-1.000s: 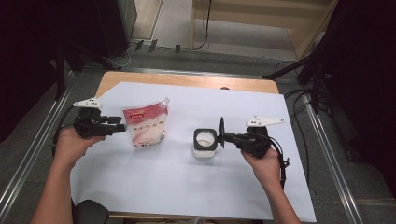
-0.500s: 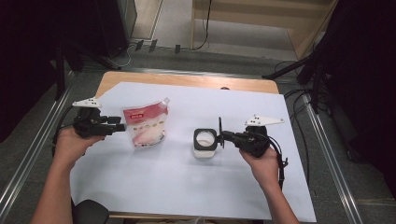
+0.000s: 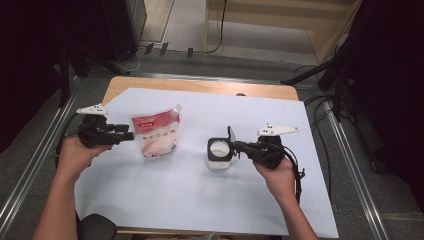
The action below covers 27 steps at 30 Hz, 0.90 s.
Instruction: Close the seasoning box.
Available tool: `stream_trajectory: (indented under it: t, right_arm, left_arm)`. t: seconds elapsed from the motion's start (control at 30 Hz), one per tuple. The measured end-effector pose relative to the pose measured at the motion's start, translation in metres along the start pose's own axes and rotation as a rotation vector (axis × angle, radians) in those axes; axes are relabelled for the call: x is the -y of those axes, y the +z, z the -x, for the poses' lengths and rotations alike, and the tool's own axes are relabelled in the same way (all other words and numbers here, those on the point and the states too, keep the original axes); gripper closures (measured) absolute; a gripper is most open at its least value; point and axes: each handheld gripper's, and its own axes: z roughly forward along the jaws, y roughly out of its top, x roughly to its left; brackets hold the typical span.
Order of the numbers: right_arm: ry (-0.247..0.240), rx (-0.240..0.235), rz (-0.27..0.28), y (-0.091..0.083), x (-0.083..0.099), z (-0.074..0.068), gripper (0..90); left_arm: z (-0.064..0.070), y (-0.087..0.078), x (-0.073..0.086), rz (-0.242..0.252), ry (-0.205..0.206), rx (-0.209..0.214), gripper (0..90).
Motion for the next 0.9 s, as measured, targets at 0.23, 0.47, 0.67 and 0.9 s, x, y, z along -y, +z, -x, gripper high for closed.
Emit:
stream_trajectory:
  t: [0.23, 0.47, 0.67, 0.9]
  right_arm:
    - [-0.012, -0.01, -0.012, 0.003, -0.002, -0.005, 90.0]
    - [-0.024, -0.034, -0.024, 0.008, -0.003, -0.011, 87.8]
    - [-0.029, -0.045, -0.033, 0.011, -0.003, -0.014, 86.4]
    - [-0.042, -0.045, -0.062, 0.019, -0.002, -0.016, 86.3]
  left_arm:
    - [-0.001, 0.001, 0.0, -0.004, 0.003, -0.002, 49.4]
    - [-0.001, 0.0, 0.0, -0.005, -0.004, 0.002, 49.2]
    - [-0.001, 0.001, 0.0, -0.005, -0.004, 0.001, 49.0]
    - [-0.001, 0.0, 0.001, -0.005, -0.005, -0.001, 49.1]
